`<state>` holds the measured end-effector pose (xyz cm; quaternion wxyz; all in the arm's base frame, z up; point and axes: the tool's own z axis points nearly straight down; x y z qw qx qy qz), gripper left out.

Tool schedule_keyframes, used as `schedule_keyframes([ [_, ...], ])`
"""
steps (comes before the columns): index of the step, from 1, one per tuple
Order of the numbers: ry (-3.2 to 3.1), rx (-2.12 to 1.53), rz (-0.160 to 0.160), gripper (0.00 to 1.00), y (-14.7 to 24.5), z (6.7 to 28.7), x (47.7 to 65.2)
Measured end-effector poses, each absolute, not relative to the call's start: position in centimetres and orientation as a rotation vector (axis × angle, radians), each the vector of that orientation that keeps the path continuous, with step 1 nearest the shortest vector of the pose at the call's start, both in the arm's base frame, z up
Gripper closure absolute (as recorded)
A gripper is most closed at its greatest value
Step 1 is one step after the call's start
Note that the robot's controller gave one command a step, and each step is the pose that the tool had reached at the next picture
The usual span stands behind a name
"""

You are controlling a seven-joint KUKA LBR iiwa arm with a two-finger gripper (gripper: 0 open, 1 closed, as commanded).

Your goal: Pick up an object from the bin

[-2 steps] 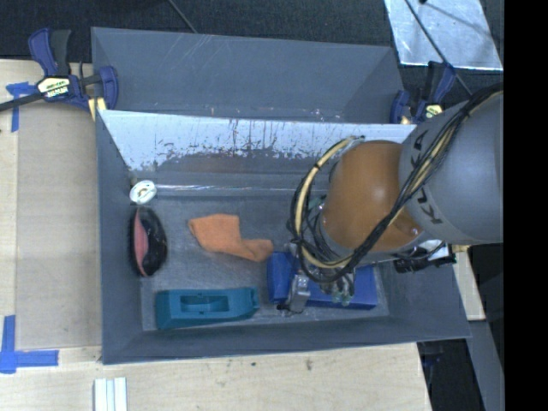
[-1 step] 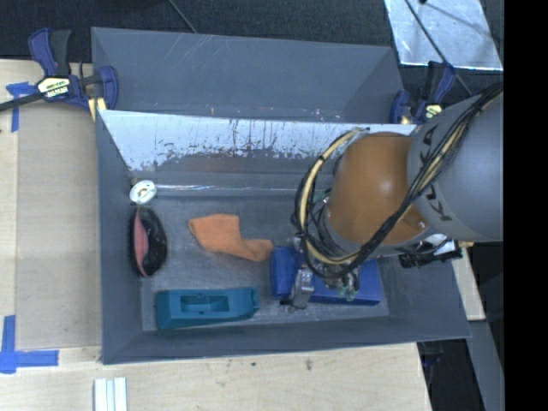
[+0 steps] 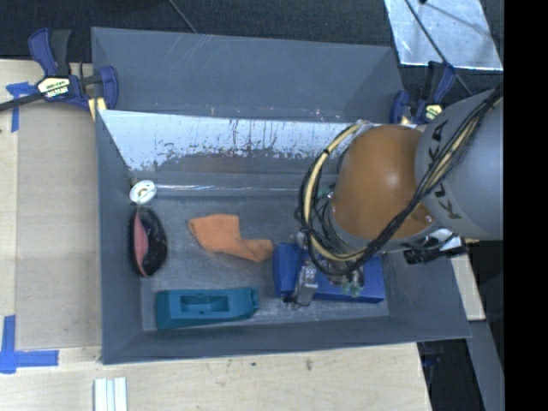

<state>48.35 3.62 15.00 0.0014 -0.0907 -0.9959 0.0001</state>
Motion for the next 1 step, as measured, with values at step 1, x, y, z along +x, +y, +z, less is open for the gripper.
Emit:
schedule_keyframes([
  [1,-3.126,-0.285,0.0,1.0,3.62,16.97,48.35],
])
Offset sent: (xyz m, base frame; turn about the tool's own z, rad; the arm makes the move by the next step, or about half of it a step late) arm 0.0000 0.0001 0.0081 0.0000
